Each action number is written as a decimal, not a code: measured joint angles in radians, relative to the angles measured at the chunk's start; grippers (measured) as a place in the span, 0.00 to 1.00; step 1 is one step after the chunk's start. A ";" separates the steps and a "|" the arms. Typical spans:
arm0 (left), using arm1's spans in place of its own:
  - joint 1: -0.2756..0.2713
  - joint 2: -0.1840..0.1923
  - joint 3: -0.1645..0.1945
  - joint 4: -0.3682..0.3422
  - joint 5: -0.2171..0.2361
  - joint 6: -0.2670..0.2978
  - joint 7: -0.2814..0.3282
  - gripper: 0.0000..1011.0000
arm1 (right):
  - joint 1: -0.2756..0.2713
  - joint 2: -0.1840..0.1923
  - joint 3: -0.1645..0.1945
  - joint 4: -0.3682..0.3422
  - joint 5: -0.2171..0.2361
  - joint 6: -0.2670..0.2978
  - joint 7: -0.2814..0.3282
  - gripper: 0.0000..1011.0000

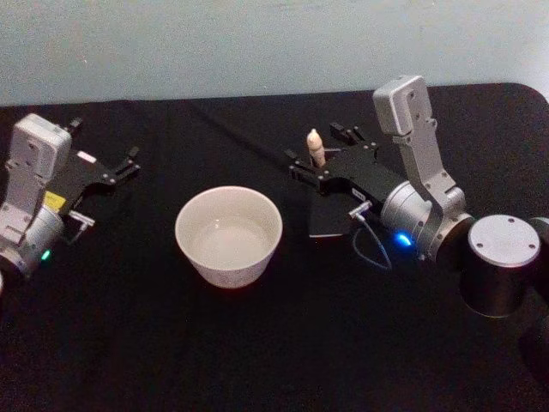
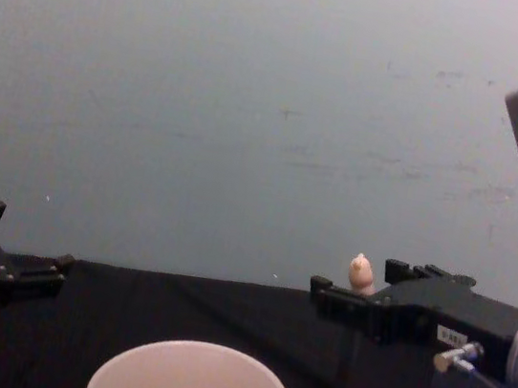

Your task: Pick up the stirring spoon with one hand, stir inside the cup, then place it back in its original position.

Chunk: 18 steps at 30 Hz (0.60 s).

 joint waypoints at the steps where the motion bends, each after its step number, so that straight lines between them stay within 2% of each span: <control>1: 0.000 0.000 0.000 0.000 0.000 0.000 0.000 0.99 | 0.000 0.000 0.000 0.000 0.000 0.000 0.000 0.91; 5: 0.000 0.000 0.000 0.000 0.000 0.000 0.000 0.99 | 0.000 0.000 -0.001 0.000 0.000 0.000 0.000 0.81; 6: 0.000 0.000 0.000 0.000 0.000 0.000 0.000 0.99 | 0.000 0.001 -0.001 0.000 0.000 0.000 -0.001 0.76; 9: 0.000 0.000 0.000 0.000 0.000 0.000 0.000 0.99 | 0.000 0.001 -0.001 -0.001 0.000 0.000 -0.001 0.70; 18: 0.000 0.000 0.000 0.000 0.000 0.000 0.000 0.99 | 0.000 0.001 -0.001 -0.001 0.000 0.000 -0.001 0.40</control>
